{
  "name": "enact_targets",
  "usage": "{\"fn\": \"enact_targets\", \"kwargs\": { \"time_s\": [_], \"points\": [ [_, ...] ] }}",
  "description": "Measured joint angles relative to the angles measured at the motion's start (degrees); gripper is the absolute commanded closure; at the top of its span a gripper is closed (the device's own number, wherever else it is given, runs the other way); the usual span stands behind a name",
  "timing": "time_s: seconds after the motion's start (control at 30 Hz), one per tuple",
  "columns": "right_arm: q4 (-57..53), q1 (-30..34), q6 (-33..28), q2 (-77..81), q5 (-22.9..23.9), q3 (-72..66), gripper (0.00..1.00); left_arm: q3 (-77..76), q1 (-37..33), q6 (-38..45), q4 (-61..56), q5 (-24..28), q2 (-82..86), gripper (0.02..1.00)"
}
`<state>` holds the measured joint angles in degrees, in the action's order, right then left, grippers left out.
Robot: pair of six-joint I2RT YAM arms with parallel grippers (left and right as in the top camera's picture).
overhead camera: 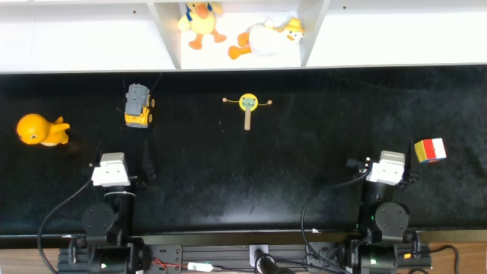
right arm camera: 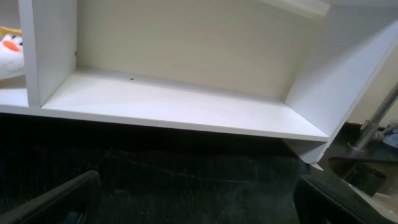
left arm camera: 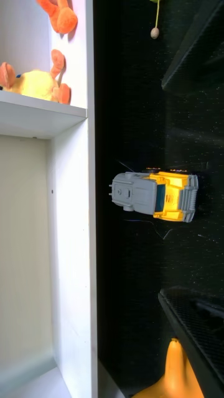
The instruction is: Store Toys
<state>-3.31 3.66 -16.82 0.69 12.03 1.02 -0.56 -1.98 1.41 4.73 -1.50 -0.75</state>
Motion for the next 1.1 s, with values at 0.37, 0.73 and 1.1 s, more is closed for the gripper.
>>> {"fn": "enact_targets", "kwargs": {
  "time_s": [0.37, 0.73, 1.1],
  "points": [
    [0.0, 0.0, 0.0, 0.0, 0.0, 0.0, 0.005, 0.0, 0.0, 0.0, 0.0, 0.0, 0.0, 0.02],
    [0.0, 0.0, 0.0, 0.0, 0.0, 0.0, 0.005, 0.0, 0.0, 1.0, 0.0, -0.1, 0.0, 0.02],
    [-0.1, 0.0, 0.0, 0.0, 0.0, 0.0, 0.005, -7.7, 0.0, 0.8, 6.3, 0.0, -8.5, 0.023]
  ]
}}
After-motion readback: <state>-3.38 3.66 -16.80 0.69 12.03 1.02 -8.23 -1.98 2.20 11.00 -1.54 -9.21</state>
